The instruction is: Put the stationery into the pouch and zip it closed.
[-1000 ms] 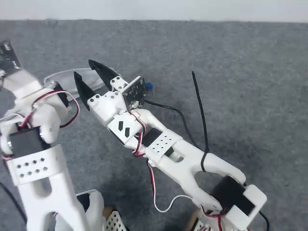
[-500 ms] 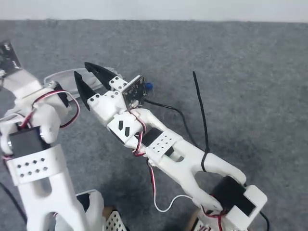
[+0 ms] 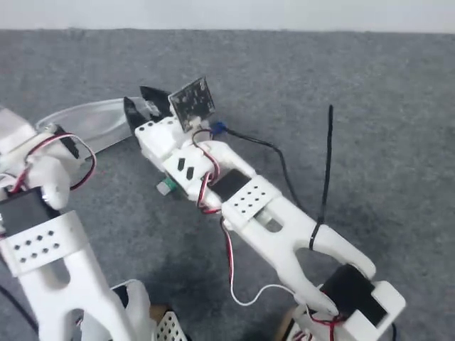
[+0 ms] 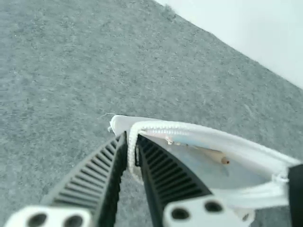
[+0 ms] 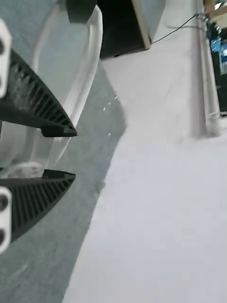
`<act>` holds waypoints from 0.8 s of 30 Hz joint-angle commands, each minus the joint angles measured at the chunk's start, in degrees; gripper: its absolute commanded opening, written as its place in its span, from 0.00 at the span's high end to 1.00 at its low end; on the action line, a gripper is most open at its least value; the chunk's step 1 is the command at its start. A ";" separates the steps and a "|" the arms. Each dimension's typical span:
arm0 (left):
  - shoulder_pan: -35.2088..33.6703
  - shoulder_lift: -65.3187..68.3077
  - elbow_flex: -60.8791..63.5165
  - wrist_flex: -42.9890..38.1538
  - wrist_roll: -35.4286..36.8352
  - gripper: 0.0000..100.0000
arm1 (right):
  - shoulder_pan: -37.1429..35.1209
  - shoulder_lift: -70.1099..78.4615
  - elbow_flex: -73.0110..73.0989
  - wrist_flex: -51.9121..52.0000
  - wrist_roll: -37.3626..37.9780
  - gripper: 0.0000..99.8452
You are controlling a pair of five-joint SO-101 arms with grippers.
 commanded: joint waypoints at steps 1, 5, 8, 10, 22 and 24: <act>-0.79 -0.35 -0.22 -1.85 -0.09 0.99 | 3.82 -4.44 -5.71 8.75 -0.97 0.89; -0.70 -0.35 -0.04 -1.85 -0.09 0.99 | 8.48 -4.26 -10.90 20.35 -9.76 0.89; -0.70 -0.35 -0.04 -1.85 -0.09 0.99 | 10.42 -3.74 -15.65 30.81 -13.36 0.89; -0.70 -0.35 -0.04 -1.85 -0.09 0.99 | 10.59 -3.74 -17.58 36.18 -14.15 0.89; -0.70 -0.35 0.04 -1.85 -0.09 0.99 | 14.29 -3.65 -18.99 46.29 -16.70 0.89; -0.70 -0.35 0.04 -1.85 -0.09 0.99 | 14.29 -3.65 -18.90 47.08 -16.70 0.89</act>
